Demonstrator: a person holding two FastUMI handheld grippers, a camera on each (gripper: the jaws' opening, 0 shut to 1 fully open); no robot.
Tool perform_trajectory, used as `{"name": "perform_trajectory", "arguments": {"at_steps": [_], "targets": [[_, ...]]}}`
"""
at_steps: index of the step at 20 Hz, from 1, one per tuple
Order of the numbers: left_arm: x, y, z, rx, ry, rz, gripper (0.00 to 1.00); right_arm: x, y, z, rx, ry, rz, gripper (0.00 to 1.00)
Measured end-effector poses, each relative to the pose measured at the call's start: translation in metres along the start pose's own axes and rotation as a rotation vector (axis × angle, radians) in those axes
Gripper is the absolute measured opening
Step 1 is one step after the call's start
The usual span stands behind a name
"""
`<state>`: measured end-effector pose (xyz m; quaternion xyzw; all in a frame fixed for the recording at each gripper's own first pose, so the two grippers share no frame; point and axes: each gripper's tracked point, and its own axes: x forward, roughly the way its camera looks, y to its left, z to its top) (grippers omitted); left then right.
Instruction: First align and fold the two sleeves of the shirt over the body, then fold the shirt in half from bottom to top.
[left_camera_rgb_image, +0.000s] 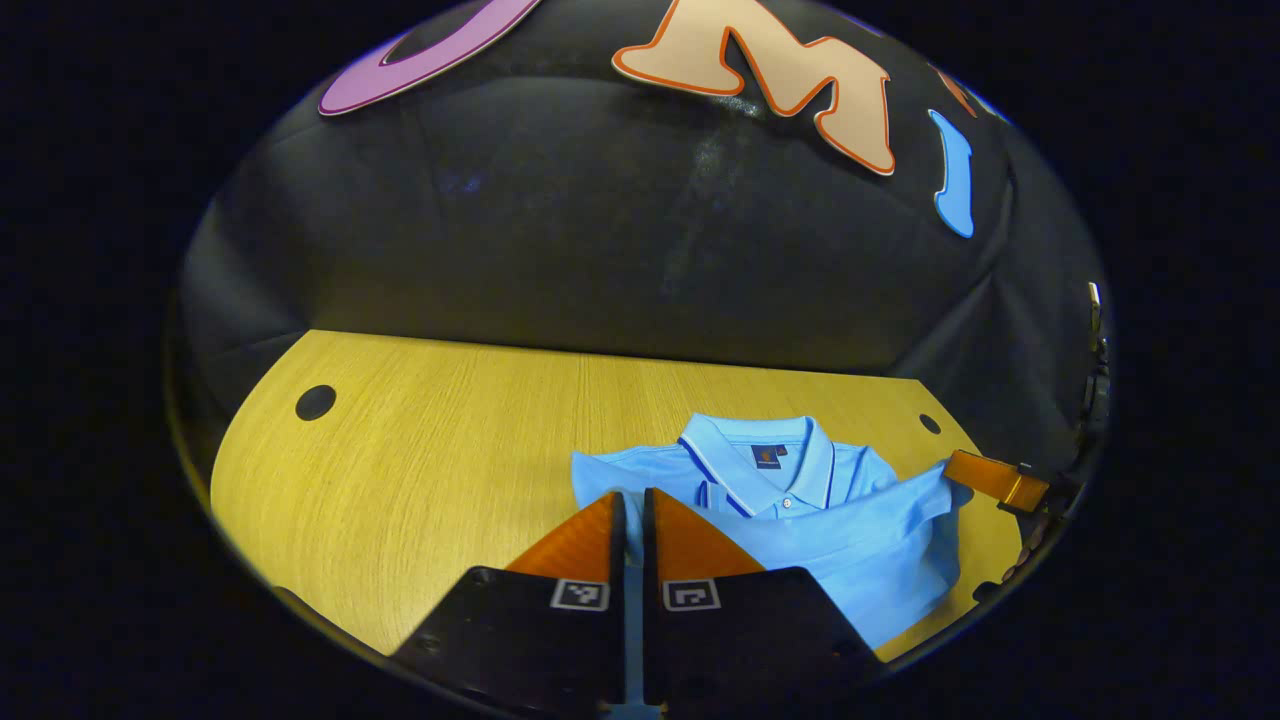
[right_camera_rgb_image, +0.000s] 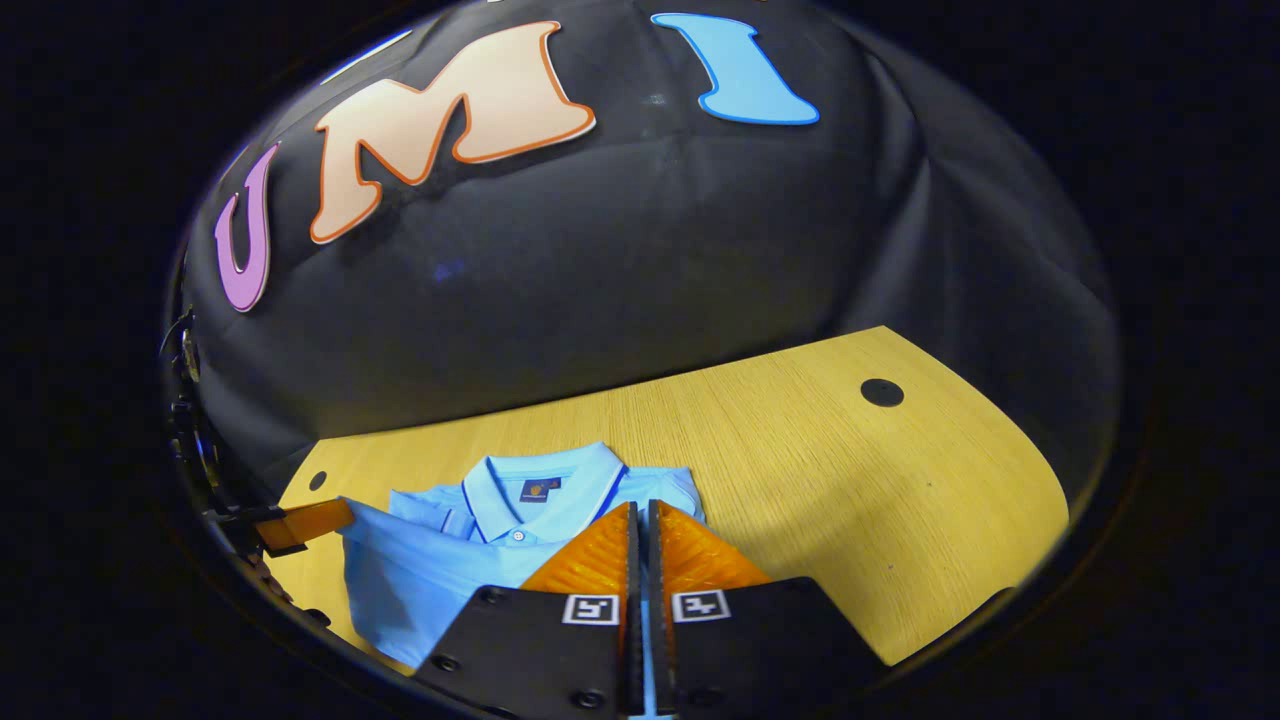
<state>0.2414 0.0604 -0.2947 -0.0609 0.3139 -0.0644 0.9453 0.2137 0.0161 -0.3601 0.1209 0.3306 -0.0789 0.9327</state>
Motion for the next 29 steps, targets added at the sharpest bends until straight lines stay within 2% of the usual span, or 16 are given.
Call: {"name": "perform_trajectory", "arguments": {"at_steps": [1, 3, 4, 6, 7, 11, 12, 13, 17, 19, 20, 23, 25, 26, 27, 29], "targets": [[0.001, 0.000, 0.002, -0.015, -0.015, 0.003, 0.19, 0.000, 0.004, 0.001, -0.004, -0.011, 0.011, 0.29], [-0.015, 0.003, 0.010, -0.021, -0.052, 0.036, 1.00, -0.012, 0.001, 0.012, -0.033, -0.050, 0.002, 0.76], [-0.019, 0.003, 0.016, -0.015, -0.077, 0.047, 0.96, -0.014, 0.003, 0.010, -0.049, -0.071, -0.005, 1.00], [-0.043, 0.003, 0.024, 0.011, -0.121, 0.075, 0.96, -0.037, 0.007, 0.019, -0.068, -0.115, 0.001, 0.94], [-0.058, -0.001, 0.027, 0.023, -0.140, 0.076, 0.97, -0.052, 0.007, 0.024, -0.081, -0.137, 0.004, 0.98], [-0.121, -0.018, 0.035, 0.035, -0.223, 0.072, 0.96, -0.115, 0.015, 0.042, -0.142, -0.246, 0.045, 0.98], [-0.137, -0.019, 0.033, 0.041, -0.240, 0.072, 0.96, -0.131, 0.014, 0.043, -0.167, -0.262, 0.052, 0.94], [-0.153, -0.022, 0.035, 0.049, -0.260, 0.076, 0.96, -0.148, 0.014, 0.045, -0.181, -0.274, 0.061, 0.98], [-0.219, -0.037, 0.037, 0.077, -0.341, 0.077, 0.96, -0.218, 0.015, 0.058, -0.196, -0.370, 0.102, 0.98], [-0.246, -0.045, 0.033, 0.096, -0.375, 0.078, 0.95, -0.247, 0.013, 0.051, -0.200, -0.388, 0.112, 0.94], [-0.260, -0.047, 0.029, 0.111, -0.389, 0.080, 0.96, -0.260, 0.014, 0.048, -0.193, -0.393, 0.120, 0.98], [-0.294, -0.055, 0.019, 0.138, -0.425, 0.083, 0.95, -0.294, 0.013, 0.040, -0.167, -0.417, 0.132, 0.98], [-0.309, -0.064, 0.011, 0.129, -0.433, 0.069, 0.95, -0.312, 0.020, 0.026, -0.164, -0.403, 0.160, 0.98], [-0.314, -0.068, 0.011, 0.127, -0.437, 0.066, 0.95, -0.318, 0.021, 0.025, -0.165, -0.404, 0.165, 0.94], [-0.320, -0.069, 0.011, 0.129, -0.444, 0.067, 0.95, -0.325, 0.023, 0.025, -0.166, -0.414, 0.172, 0.98], [-0.331, -0.070, 0.014, 0.133, -0.461, 0.073, 0.95, -0.335, 0.027, 0.027, -0.175, -0.427, 0.183, 0.98]]}}
